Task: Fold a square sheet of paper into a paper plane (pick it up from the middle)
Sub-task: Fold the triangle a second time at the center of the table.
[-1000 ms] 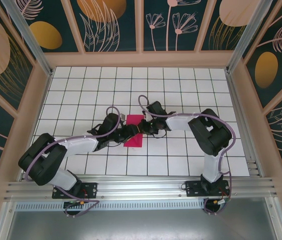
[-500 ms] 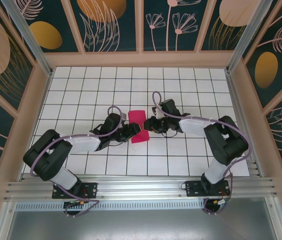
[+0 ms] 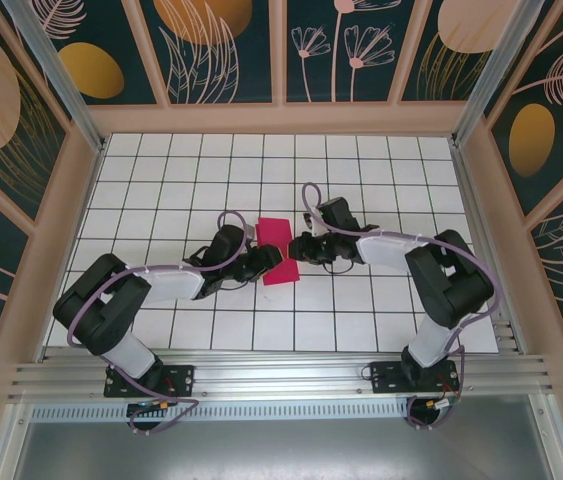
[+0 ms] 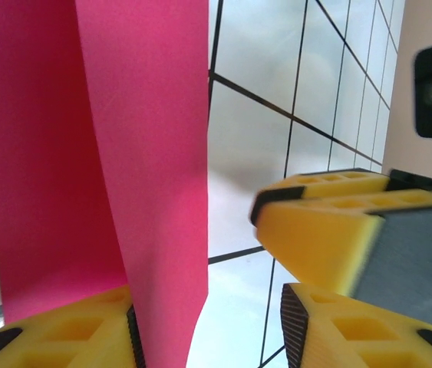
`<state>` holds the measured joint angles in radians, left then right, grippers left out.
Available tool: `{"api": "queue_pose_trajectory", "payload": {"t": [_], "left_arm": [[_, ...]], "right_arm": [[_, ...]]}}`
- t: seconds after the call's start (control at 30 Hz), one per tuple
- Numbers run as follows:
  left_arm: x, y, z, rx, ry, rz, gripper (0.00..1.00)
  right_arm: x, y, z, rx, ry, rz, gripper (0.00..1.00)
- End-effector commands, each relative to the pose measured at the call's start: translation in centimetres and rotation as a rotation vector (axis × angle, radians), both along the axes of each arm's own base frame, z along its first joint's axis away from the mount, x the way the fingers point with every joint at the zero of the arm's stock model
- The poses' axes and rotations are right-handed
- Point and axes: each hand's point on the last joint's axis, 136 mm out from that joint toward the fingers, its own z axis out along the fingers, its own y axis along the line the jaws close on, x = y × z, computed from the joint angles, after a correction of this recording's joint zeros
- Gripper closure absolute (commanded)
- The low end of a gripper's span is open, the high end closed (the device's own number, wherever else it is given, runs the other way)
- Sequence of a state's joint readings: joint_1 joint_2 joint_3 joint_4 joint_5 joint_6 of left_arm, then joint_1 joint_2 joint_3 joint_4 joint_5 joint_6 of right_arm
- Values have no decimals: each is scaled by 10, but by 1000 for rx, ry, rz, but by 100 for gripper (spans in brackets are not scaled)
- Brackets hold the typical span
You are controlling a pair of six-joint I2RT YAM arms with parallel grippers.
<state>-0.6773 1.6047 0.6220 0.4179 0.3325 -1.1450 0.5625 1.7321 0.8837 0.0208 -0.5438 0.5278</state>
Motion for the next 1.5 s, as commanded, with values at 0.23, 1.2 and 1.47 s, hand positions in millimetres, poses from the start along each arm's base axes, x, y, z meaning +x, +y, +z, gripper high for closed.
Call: {"api": "queue_pose_trajectory", "payload": {"t": [0.23,1.2,1.47], "left_arm": [[1,-8,14,-40,-21,-25,53],[-30,44,-29,192,101,60,75],[-28,40,-24,179,94,51,78]], "right_arm": [[-14,1,-47,-131,104,17,80],[-16,35,-6,-27,60,41,80],[-25,38,-40,-95,130,66,83]]}}
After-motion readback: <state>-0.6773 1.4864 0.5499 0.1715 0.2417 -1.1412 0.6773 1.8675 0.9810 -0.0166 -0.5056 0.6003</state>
